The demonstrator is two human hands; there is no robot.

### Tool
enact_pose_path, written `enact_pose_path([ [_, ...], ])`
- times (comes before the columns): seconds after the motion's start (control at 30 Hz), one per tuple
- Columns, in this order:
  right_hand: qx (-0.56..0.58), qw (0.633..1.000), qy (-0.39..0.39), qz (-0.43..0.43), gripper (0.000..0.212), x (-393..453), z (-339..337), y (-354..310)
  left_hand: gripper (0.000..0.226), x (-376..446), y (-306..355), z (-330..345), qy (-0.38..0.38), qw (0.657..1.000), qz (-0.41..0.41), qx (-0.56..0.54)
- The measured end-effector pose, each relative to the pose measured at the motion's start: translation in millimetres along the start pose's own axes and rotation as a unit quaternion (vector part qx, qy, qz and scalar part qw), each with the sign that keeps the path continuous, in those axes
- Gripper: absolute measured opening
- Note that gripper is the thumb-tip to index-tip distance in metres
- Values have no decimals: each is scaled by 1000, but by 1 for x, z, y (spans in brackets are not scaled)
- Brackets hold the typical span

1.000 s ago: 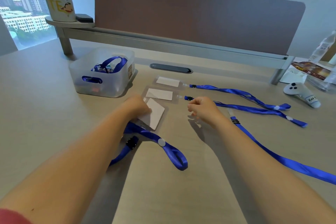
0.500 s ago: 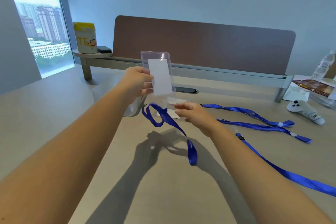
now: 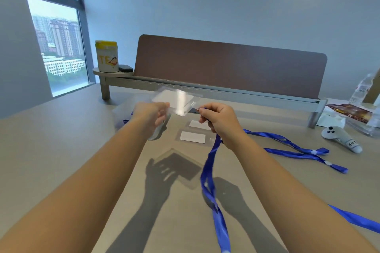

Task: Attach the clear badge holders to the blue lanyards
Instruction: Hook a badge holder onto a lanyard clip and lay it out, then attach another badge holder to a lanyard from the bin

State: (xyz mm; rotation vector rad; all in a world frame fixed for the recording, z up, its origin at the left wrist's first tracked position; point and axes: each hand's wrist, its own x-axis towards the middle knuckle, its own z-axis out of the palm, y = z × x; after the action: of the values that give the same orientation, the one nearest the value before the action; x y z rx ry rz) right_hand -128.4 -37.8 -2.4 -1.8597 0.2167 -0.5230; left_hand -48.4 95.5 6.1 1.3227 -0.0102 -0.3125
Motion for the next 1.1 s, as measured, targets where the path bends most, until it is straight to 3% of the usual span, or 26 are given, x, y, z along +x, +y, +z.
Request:
enact_pose_path([
  [0.07, -16, 1000, 2, -3, 13, 0, -1, -1, 43, 5, -13, -4, 20, 996, -18, 79],
  [0.13, -45, 999, -5, 3, 20, -1, -1, -1, 65, 8, -22, -7, 63, 970, 25, 233],
  [0.27, -110, 993, -37, -8, 26, -3, 1, -2, 44, -3, -21, 0, -53, 934, 190, 298],
  [0.33, -200, 978, -52, -34, 18, -4, 1, -4, 43, -9, -17, 4, -65, 871, 284, 396],
  [0.4, -334, 938, -50, -81, 17, -6, 1, -6, 46, -11, -13, 8, -82, 787, 356, 496],
  [0.47, -429, 894, -31, -121, 21, -8, -1, -7, 48, -11, -12, 10, -107, 713, 363, 590],
  [0.63, -528, 832, -14, -169, 23, -8, -5, -5, 35, -7, -15, 11, -76, 612, 397, 680],
  [0.7, -526, 832, -13, -175, 25, -8, -6, -5, 30, -6, -17, 12, -83, 593, 406, 691],
  [0.73, -520, 836, -10, -177, 25, -9, -6, -5, 28, -6, -18, 13, -87, 599, 406, 685],
  [0.83, -495, 852, -5, -171, 28, -9, -5, -5, 26, -10, -20, 15, -71, 661, 411, 624],
  [0.9, -478, 866, -1, -150, 33, -11, -4, -5, 26, -12, -23, 15, -42, 664, 438, 604],
  [1.0, -441, 893, 0, -95, 39, -11, -2, -3, 24, -13, -27, 14, 1, 631, 502, 592],
  [1.1, -364, 931, 1, -14, 33, -10, 0, -6, 13, -18, -25, 13, 32, 520, 596, 610],
])
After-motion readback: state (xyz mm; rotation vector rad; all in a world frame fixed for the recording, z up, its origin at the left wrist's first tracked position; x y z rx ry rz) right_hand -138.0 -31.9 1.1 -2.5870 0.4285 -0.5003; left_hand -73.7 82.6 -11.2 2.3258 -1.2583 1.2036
